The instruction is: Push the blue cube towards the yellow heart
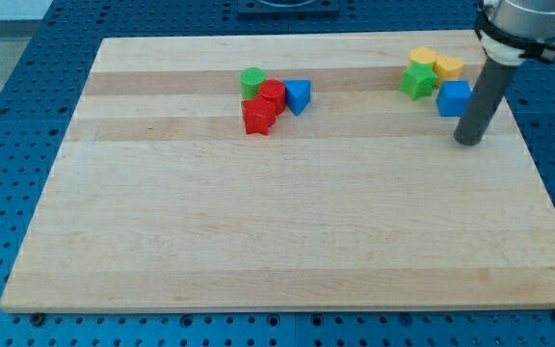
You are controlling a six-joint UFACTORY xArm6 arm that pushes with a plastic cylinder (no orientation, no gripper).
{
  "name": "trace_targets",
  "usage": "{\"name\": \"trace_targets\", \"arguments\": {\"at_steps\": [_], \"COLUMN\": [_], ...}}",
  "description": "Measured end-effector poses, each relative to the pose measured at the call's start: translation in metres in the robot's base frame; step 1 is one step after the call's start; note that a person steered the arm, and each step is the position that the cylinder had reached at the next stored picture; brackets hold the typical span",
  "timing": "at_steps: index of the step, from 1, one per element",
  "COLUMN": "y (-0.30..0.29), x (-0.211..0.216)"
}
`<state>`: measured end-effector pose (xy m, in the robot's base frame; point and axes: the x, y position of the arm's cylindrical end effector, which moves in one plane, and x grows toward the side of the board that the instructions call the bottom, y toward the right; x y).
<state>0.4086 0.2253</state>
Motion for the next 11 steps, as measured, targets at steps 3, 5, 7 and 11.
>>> {"name": "trace_targets", "arguments": {"at_steps": [3,5,7,11], "y": [-0.004,-0.004,-0.004,-0.058], "x": [-0.016,-0.023,-0.028,-0.001]}}
